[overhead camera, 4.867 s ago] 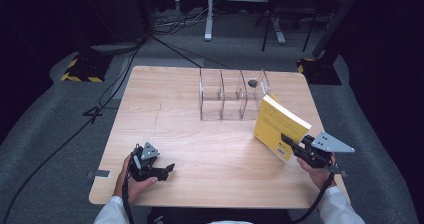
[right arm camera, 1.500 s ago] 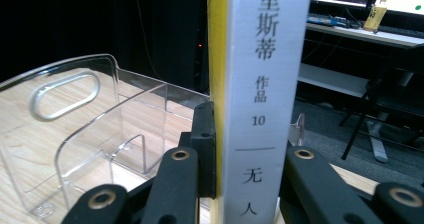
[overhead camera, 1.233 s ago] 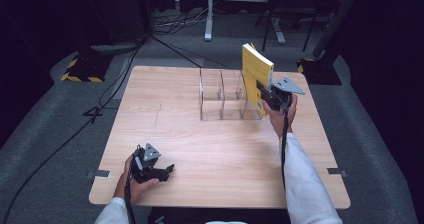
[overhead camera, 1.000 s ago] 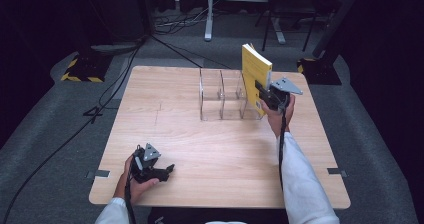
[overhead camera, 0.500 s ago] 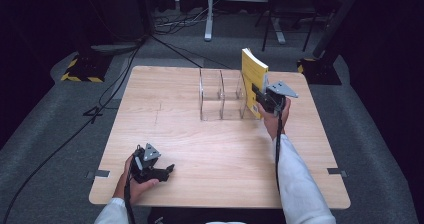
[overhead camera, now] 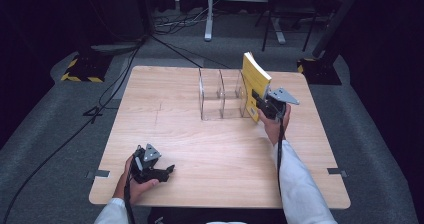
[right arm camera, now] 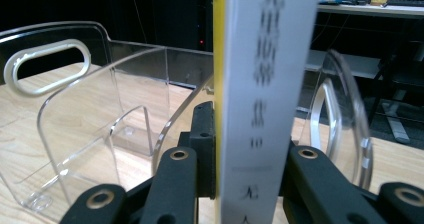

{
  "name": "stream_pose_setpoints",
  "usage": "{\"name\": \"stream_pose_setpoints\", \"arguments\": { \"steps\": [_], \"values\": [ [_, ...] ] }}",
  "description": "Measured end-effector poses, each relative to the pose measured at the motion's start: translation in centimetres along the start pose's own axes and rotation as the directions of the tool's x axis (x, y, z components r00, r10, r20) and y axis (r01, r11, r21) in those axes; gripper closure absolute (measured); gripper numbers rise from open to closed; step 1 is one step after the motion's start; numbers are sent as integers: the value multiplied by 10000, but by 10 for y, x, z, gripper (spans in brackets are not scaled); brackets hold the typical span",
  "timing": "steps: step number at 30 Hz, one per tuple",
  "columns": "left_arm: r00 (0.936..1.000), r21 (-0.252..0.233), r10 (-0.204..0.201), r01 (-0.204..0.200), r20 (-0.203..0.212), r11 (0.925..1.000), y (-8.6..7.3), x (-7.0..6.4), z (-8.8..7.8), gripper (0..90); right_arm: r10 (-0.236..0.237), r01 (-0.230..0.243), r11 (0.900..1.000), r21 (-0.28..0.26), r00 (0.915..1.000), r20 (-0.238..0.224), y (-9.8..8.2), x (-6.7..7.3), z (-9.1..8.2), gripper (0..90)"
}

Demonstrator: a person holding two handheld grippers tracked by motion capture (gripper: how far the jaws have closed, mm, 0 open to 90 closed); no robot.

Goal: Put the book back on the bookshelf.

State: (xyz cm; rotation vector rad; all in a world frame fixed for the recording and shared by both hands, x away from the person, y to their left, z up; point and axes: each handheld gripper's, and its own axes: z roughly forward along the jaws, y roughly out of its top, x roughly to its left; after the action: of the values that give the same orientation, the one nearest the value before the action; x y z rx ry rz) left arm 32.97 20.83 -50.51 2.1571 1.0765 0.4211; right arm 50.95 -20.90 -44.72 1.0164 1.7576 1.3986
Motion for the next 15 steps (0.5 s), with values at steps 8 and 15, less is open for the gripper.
{"name": "stream_pose_setpoints", "arguments": {
  "steps": [8,15],
  "values": [
    [10000,21,67,-67,5,10000,0,0,0,172,-114,111,9999,102,9995,309,0,0,-2,757],
    [10000,19,75,-75,30,10000,0,0,0,173,-48,56,10000,-80,9959,908,2,-1,3,760]
  ]
}}
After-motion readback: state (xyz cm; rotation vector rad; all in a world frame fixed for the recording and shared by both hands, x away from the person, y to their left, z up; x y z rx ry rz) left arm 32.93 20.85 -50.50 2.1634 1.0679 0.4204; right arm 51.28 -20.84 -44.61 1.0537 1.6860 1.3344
